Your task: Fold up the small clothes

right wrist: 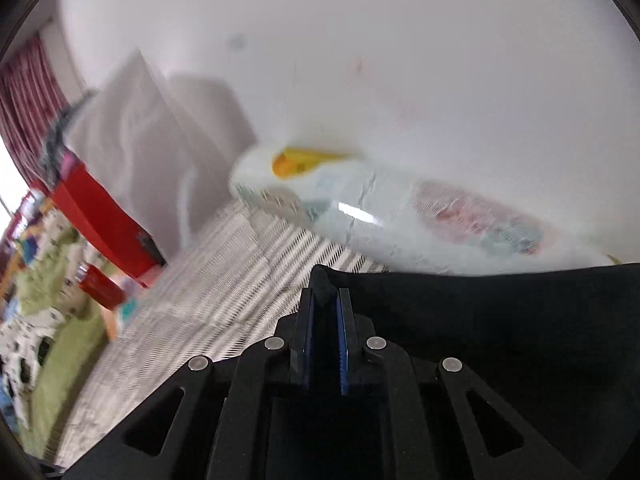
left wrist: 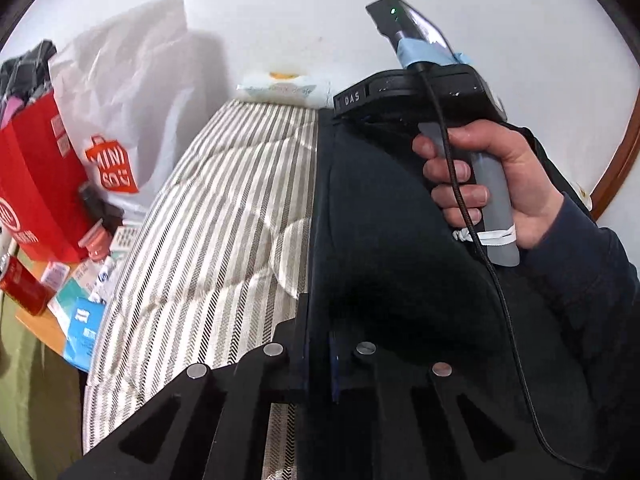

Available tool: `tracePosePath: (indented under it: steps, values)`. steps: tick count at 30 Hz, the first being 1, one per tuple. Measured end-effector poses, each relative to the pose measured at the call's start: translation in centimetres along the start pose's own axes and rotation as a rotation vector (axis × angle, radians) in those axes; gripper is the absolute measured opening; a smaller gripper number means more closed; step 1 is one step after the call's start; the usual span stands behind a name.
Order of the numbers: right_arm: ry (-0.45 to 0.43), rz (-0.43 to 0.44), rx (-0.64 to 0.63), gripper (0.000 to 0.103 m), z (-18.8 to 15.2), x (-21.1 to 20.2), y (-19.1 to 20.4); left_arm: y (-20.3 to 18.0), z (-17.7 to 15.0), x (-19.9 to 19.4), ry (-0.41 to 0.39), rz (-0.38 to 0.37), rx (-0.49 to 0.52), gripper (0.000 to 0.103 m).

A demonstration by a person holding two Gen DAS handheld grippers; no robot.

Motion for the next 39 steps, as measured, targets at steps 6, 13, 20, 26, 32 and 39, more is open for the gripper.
tracePosePath:
  steps: [6, 13, 20, 26, 32, 39]
  values:
    - [-0.037, -0.002, 0.002, 0.036, -0.4, -5.2, -1.7, -0.1, -0.3, -0.8, 0.004, -0.017, -0.013, 0.021]
    - [-0.125, -0.235, 0.042, 0.047, -6.1, -16.7, -11.9, -0.8, 0.5, -3.2, -0.076, -0.034, -0.020, 0.056]
    - [-0.156, -0.542, 0.233, 0.048, -16.8, -26.7, -25.3, -1.5, 1.9, 0.0, -0.009, -0.004, -0.021, 0.055]
    - [-0.114, -0.630, 0.352, 0.048, -22.0, -29.0, -30.3, -2.1, 0.2, -0.7, 0.049, 0.042, -0.002, 0.055]
    - [-0.126, -0.570, 0.391, 0.047, -23.3, -31.1, -30.4, -3.8, -0.9, -4.0, 0.053, 0.048, 0.026, 0.056]
    - [-0.248, -0.670, 0.419, 0.071, -28.0, -41.1, -32.2, -7.0, -2.0, -7.1, 0.020, -0.013, 0.023, 0.059]
Point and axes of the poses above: each gripper's, at about its wrist camera, not at the fingertips, and x roughly the way its jaws point, y to its left, z to its top, the point moved 6 cm from there along x, roughly the way its jaws point, and after that the axes turned 14 degrees about x, right-handed, at the moved point
